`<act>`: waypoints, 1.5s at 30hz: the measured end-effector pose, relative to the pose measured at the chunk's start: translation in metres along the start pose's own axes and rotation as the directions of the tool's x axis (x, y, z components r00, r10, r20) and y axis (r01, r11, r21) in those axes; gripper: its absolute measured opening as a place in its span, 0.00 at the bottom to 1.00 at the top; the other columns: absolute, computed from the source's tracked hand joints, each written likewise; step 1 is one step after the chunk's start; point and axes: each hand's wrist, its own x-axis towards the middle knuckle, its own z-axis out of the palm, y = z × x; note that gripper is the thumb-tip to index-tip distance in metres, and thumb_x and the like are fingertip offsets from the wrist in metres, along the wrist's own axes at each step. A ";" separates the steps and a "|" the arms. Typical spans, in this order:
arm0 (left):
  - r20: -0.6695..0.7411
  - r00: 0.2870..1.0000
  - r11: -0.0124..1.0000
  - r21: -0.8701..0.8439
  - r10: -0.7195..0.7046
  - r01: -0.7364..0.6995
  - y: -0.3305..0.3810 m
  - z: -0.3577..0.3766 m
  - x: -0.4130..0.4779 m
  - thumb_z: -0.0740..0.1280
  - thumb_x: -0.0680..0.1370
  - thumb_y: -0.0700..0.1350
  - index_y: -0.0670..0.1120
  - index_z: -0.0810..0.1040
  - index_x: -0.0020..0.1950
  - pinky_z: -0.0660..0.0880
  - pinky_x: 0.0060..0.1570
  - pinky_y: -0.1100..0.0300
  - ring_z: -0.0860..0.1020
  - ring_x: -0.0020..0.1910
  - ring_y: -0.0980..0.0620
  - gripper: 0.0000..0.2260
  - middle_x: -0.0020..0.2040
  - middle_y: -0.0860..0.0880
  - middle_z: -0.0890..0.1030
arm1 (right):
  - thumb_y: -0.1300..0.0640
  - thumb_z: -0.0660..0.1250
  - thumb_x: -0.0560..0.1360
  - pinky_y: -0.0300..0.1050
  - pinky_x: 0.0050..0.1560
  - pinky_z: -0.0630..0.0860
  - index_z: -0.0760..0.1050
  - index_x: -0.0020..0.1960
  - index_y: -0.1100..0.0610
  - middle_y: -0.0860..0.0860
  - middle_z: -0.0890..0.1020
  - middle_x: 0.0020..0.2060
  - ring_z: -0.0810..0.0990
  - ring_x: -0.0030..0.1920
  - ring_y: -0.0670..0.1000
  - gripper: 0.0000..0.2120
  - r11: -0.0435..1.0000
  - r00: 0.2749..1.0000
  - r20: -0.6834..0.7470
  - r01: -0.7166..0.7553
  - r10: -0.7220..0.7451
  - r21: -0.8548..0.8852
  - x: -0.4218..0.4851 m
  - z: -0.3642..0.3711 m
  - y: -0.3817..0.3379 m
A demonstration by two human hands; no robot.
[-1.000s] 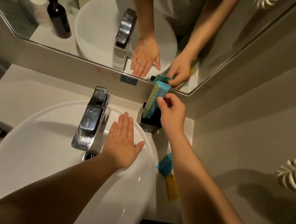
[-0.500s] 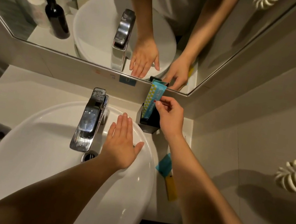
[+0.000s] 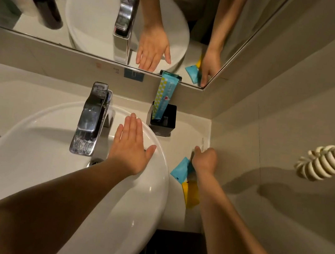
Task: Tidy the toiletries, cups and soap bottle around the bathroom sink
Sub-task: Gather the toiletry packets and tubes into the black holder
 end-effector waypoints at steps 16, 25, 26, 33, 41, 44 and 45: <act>-0.045 0.999 1.000 -0.009 0.013 -0.013 -0.002 0.005 0.001 0.43 0.81 0.67 0.40 0.34 0.80 0.37 0.79 0.46 0.35 0.81 0.42 0.40 0.81 0.40 0.33 | 0.51 0.69 0.79 0.52 0.53 0.82 0.73 0.57 0.59 0.58 0.80 0.53 0.81 0.53 0.58 0.13 0.978 0.999 0.022 0.036 -0.033 -0.206 -0.001 0.021 0.015; -0.109 0.994 1.000 -0.010 0.023 -0.024 -0.002 0.009 0.000 0.46 0.82 0.65 0.38 0.40 0.82 0.39 0.78 0.46 0.40 0.82 0.41 0.40 0.82 0.39 0.39 | 0.52 0.70 0.79 0.49 0.49 0.77 0.73 0.53 0.59 0.55 0.78 0.48 0.79 0.50 0.57 0.11 0.985 0.992 0.127 0.035 -0.013 -0.171 0.008 0.016 0.017; -0.093 0.995 1.000 -0.010 0.020 -0.021 -0.001 0.008 0.000 0.46 0.82 0.65 0.39 0.39 0.82 0.38 0.78 0.46 0.39 0.82 0.41 0.40 0.82 0.39 0.38 | 0.53 0.70 0.79 0.49 0.49 0.76 0.73 0.49 0.58 0.56 0.79 0.47 0.78 0.48 0.57 0.10 0.984 0.988 0.150 0.043 -0.017 -0.171 0.009 0.015 0.017; -0.031 1.000 1.000 -0.013 0.002 -0.002 0.001 0.003 0.000 0.43 0.82 0.66 0.40 0.32 0.80 0.37 0.79 0.46 0.33 0.80 0.42 0.40 0.81 0.41 0.32 | 0.61 0.67 0.76 0.45 0.38 0.70 0.67 0.39 0.55 0.51 0.74 0.37 0.72 0.40 0.53 0.11 0.990 0.991 0.087 0.096 -0.105 0.100 0.013 0.001 0.007; -0.021 1.000 1.000 -0.017 0.004 -0.004 0.000 0.002 -0.001 0.42 0.81 0.67 0.41 0.32 0.80 0.37 0.79 0.46 0.33 0.80 0.43 0.40 0.81 0.41 0.31 | 0.56 0.66 0.80 0.40 0.38 0.74 0.77 0.47 0.63 0.53 0.80 0.38 0.75 0.36 0.47 0.10 0.841 0.929 -0.076 0.361 -0.362 0.403 -0.019 -0.052 -0.046; -0.024 1.000 1.000 -0.023 0.007 -0.008 0.000 0.000 -0.001 0.43 0.82 0.66 0.40 0.32 0.80 0.36 0.79 0.46 0.33 0.80 0.43 0.40 0.81 0.41 0.31 | 0.57 0.65 0.82 0.34 0.37 0.73 0.77 0.45 0.60 0.52 0.79 0.37 0.74 0.37 0.45 0.08 0.723 0.850 -0.149 0.511 -0.505 0.464 -0.047 -0.080 -0.077; -0.021 1.000 1.000 -0.024 0.008 -0.009 0.000 -0.001 -0.001 0.43 0.82 0.66 0.40 0.32 0.80 0.36 0.78 0.46 0.33 0.80 0.43 0.39 0.81 0.41 0.31 | 0.58 0.66 0.82 0.33 0.36 0.72 0.76 0.44 0.58 0.49 0.78 0.36 0.73 0.36 0.44 0.08 0.686 0.822 -0.169 0.551 -0.543 0.476 -0.056 -0.088 -0.087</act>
